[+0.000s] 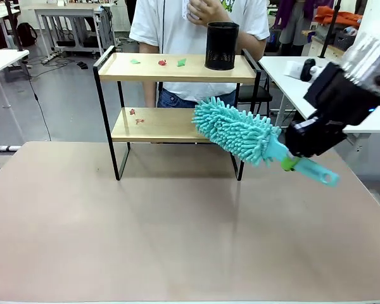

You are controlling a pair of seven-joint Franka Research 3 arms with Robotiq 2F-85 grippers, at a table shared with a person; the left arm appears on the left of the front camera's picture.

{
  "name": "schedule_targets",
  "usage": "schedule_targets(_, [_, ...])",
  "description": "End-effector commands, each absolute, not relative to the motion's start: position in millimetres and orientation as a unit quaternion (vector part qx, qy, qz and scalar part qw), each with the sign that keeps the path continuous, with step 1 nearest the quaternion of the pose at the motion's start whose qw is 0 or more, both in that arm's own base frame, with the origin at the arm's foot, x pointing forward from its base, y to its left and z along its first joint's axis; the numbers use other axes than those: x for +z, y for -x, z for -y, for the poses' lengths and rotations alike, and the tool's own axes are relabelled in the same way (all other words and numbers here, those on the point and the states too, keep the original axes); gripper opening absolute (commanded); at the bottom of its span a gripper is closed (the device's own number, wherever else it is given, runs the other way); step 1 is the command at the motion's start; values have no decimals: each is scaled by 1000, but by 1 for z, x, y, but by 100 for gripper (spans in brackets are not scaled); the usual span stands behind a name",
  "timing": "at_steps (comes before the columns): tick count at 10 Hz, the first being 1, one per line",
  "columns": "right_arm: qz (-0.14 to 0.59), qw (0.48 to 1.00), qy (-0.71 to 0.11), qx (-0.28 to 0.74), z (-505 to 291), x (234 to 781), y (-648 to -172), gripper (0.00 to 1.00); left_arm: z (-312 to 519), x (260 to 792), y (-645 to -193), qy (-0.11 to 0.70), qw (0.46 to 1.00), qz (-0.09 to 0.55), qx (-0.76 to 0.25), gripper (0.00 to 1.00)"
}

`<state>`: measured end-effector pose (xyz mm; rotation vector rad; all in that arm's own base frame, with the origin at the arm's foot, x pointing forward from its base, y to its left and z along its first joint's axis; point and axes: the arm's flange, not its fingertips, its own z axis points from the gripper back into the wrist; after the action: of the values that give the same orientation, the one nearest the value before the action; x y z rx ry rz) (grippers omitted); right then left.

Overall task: Clean the shelf.
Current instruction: Clean the specific tier of the Shelf with the Duster once objects are removed.

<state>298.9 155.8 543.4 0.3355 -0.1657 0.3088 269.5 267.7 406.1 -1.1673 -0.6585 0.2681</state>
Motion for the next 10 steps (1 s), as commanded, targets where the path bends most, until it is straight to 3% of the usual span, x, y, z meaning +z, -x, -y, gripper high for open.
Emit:
schedule_targets(1, [129, 973, -158, 109, -173, 532, -317, 12, -267, 406, -270, 542, 770, 318, 113, 100])
schedule_targets(7, [217, 971, -97, -27, -207, 506, -373, 12, -267, 406, -270, 542, 770, 318, 113, 100])
schedule_targets(10, [199, 977, -71, -42, -216, 492, -382, 12, -267, 406, -270, 542, 770, 318, 113, 100])
